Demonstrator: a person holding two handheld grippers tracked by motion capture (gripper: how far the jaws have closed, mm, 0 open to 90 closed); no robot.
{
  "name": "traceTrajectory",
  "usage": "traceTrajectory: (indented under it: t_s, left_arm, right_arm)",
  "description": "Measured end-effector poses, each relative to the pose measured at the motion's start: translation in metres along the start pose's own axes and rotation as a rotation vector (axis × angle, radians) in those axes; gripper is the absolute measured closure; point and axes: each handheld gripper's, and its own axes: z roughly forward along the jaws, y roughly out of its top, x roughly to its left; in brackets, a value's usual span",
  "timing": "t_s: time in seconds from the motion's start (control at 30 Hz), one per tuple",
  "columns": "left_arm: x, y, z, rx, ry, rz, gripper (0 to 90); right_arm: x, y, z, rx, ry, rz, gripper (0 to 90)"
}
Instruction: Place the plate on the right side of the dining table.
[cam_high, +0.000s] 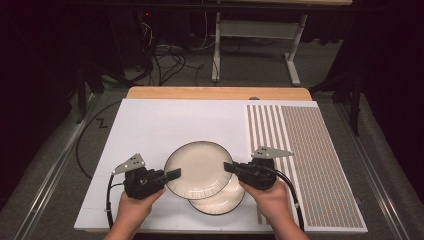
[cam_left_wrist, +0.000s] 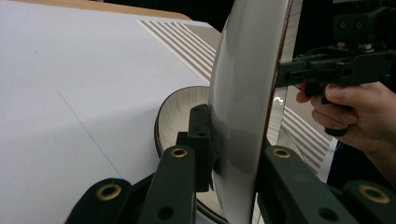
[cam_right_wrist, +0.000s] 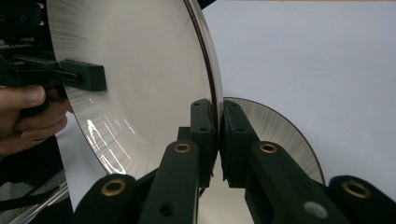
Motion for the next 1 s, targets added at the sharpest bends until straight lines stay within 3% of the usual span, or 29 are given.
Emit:
traceTrajectory:
  t_s: [0.1, 0.33, 0.53, 1.0]
  left_arm:
    - [0.001, 0.0, 0.002, -0.01, -0.016, -0.023, 79.7]
    - [0.001, 0.0, 0.006, -0.024, -0.01, -0.045, 79.7]
    - [-0.003, 0.004, 0.019, 0.013, 0.003, -0.05, 79.3]
    - [-0.018, 0.032, 0.063, 0.103, -0.038, -0.037, 79.2]
  right_arm:
    - [-0.002, 0.0, -0.002, -0.001, 0.003, 0.01, 87.1]
    - [-0.005, 0.0, -0.003, -0.004, 0.005, 0.027, 87.1]
    - [-0.011, -0.001, -0.009, 0.008, -0.016, 0.044, 87.1]
    - [-0.035, -0.002, -0.047, -0.03, -0.069, 0.087, 87.1]
